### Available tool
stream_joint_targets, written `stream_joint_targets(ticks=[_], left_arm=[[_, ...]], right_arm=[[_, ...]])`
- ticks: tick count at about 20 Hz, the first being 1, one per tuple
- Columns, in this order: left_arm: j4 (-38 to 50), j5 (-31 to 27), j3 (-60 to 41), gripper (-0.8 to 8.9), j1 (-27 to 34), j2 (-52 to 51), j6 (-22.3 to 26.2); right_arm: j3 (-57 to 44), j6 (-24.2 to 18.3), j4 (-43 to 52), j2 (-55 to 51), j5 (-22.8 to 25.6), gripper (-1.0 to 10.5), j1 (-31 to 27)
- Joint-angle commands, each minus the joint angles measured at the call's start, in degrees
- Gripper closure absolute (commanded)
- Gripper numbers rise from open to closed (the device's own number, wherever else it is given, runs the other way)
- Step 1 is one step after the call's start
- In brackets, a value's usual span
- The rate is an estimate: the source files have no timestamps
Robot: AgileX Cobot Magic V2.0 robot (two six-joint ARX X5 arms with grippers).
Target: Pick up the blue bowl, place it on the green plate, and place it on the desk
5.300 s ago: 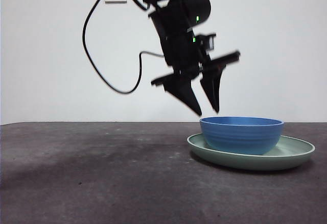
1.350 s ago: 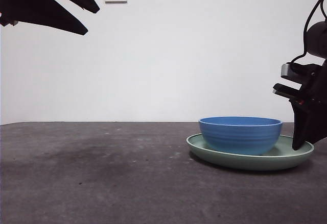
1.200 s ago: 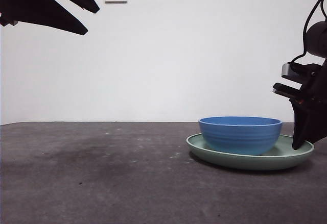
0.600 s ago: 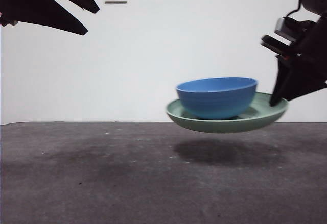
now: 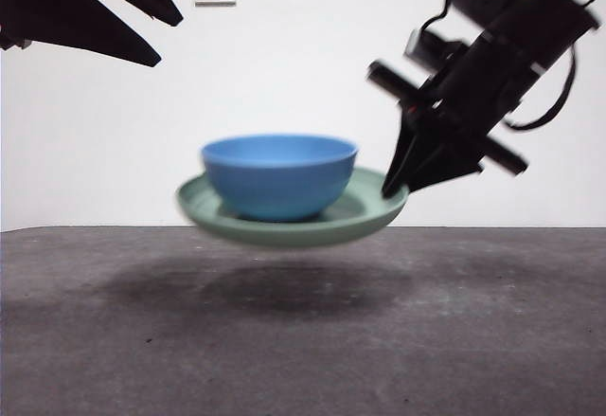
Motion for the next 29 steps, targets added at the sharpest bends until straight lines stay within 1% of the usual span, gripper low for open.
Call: stream_joint_targets(ticks=[1, 4, 8, 14, 15, 17, 20, 24, 25, 27, 29], left_arm=[[-0.1, 0.3, 0.7, 6.23, -0.3, 0.3, 0.7], [-0.7, 0.3, 0.7, 6.22, -0.3, 0.3, 0.7], [-0.6, 0.3, 0.7, 6.22, -0.3, 0.3, 0.7], [-0.6, 0.3, 0.7, 6.22, -0.3, 0.3, 0.7], [-0.6, 0.3, 0.7, 6.22, -0.3, 0.3, 0.7], [-0.6, 0.3, 0.7, 6.22, -0.3, 0.3, 0.7], [-0.6, 0.3, 0.7, 6.22, -0.3, 0.3, 0.7], [-0.6, 0.3, 0.7, 6.22, -0.3, 0.3, 0.7], [-0.6, 0.3, 0.7, 6.22, -0.3, 0.3, 0.7], [-0.6, 0.3, 0.7, 6.22, -0.3, 0.3, 0.7], [-0.6, 0.3, 0.7, 6.22, -0.3, 0.3, 0.7]], right_arm=[[0.5, 3.3, 3.4, 3.5, 0.2, 9.4, 1.0], [0.5, 4.7, 6.4, 7.5, 0.2, 9.4, 1.1], [0.5, 4.7, 6.8, 11.1, 0.2, 9.4, 0.9], [0.5, 4.7, 6.5, 11.9, 0.2, 9.3, 0.9], [0.5, 4.7, 6.1, 11.9, 0.2, 9.1, 0.9], [0.5, 4.7, 5.4, 11.9, 0.2, 8.1, 0.9], [0.5, 4.7, 5.0, 11.8, 0.2, 7.9, 0.9], [0.5, 4.6, 4.1, 9.9, 0.3, 7.8, 0.8], [0.5, 4.4, 3.3, 8.6, 1.2, 7.8, 0.8], [0.5, 2.8, 1.0, 5.3, 2.6, 7.8, 0.5], [0.5, 0.7, -1.8, 1.1, 2.7, 7.8, 0.2]])
